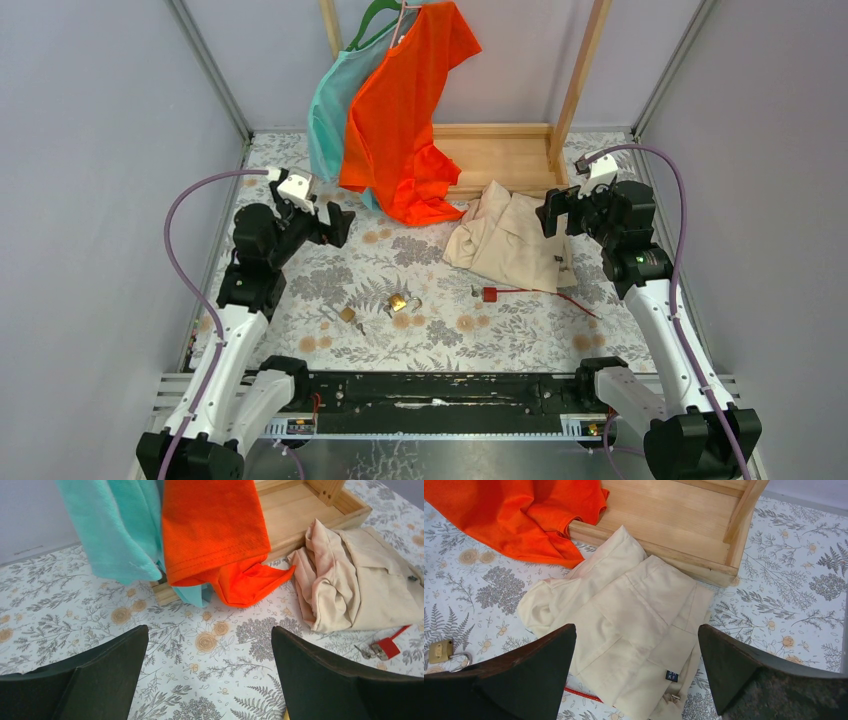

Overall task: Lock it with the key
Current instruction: Pick up the lock from the center of the board.

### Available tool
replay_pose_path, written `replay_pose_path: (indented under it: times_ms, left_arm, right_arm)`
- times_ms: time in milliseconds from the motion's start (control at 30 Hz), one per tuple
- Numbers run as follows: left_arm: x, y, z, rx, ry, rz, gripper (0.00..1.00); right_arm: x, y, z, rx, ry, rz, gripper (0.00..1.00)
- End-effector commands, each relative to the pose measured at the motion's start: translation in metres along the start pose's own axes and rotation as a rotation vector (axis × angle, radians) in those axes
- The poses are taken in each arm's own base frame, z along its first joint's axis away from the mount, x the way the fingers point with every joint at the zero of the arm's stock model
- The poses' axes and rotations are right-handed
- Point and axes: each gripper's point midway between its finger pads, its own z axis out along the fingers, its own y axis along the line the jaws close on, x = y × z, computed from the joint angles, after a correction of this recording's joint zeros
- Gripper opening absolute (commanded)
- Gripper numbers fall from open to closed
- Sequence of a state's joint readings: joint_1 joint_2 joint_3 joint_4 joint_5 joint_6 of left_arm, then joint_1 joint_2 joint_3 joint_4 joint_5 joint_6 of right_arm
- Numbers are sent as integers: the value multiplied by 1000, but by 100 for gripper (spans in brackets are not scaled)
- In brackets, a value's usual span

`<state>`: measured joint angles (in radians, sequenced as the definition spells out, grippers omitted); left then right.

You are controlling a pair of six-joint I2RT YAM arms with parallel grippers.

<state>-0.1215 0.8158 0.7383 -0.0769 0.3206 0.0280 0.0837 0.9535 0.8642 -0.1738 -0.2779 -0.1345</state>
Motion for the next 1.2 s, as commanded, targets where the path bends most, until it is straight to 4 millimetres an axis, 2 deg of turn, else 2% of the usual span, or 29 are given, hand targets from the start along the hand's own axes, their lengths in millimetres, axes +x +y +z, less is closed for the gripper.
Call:
replay_pose_path:
  times_ms: [0, 133, 267, 467, 600, 867, 1167]
  left_arm:
    - [2, -14, 0, 113, 16, 106, 100]
    - [49, -42, 2, 283, 164, 239, 100]
    - [99, -66, 3, 367, 326, 325, 100]
    - [152, -105, 1, 488, 479, 344, 100]
    - [184, -117, -1, 478, 631, 316, 100]
    - [224, -136, -8, 529, 795, 312, 99]
    - [248, -139, -1, 522, 900, 334, 86]
  right_arm:
    - [-20, -7, -2, 33, -58, -26, 99]
    - [-26, -10, -4, 49, -60, -25, 99]
    - [-23, -6, -2, 20, -46, -45, 99]
    - [-2, 7, 7, -46, 8, -21, 99]
    - [9, 7, 7, -41, 12, -33, 99]
    - [18, 8, 9, -52, 29, -37, 99]
    - [24, 8, 11, -57, 48, -41, 99]
